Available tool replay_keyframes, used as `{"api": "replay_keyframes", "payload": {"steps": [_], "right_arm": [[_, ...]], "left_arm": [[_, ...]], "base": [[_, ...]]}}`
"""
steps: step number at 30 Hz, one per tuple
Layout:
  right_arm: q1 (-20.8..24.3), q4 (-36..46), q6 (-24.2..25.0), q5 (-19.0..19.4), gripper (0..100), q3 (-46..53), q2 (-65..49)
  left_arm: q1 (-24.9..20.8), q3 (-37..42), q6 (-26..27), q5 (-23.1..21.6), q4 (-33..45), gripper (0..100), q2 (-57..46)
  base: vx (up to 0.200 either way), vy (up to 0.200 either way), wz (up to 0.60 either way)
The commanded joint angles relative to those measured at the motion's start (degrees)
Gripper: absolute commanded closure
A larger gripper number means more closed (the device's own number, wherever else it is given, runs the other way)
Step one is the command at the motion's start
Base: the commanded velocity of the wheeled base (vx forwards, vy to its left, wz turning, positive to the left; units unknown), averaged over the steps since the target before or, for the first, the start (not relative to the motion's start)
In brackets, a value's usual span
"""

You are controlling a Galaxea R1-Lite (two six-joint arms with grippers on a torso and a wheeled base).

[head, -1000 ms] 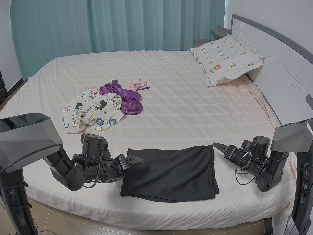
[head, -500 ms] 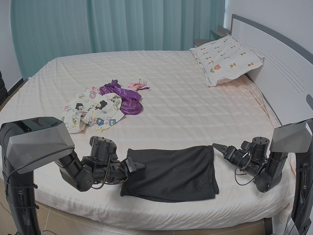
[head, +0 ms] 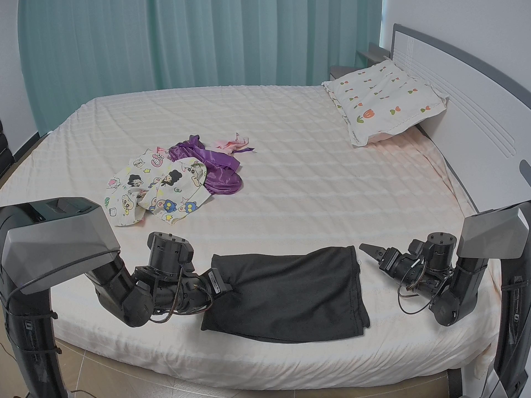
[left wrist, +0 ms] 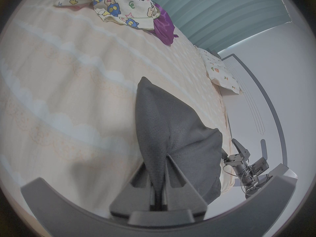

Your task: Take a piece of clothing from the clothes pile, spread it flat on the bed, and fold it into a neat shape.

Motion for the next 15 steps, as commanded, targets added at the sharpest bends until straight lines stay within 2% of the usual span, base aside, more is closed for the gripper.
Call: {"api": "replay_keyframes", "payload": {"steps": [1, 9, 15], "right_arm": [[0.1, -0.1, 0.0, 0.0, 0, 0.0, 0.3], [0.1, 0.0, 0.0, 0.0, 0, -0.4, 0.3], [0.1, -0.1, 0.0, 0.0, 0, -0.2, 0.1]], "left_arm": [[-0.2, 0.9, 0.0, 0.2, 0.2, 100, -1.7], [-0.1, 1.4, 0.1, 0.6, 0.0, 100, -2.2], [0.0, 3.5, 0.2, 0.6, -0.3, 100, -3.6]], "base": [[0.0, 0.0, 0.0], [0.0, 0.0, 0.0], [0.0, 0.2, 0.0]]}}
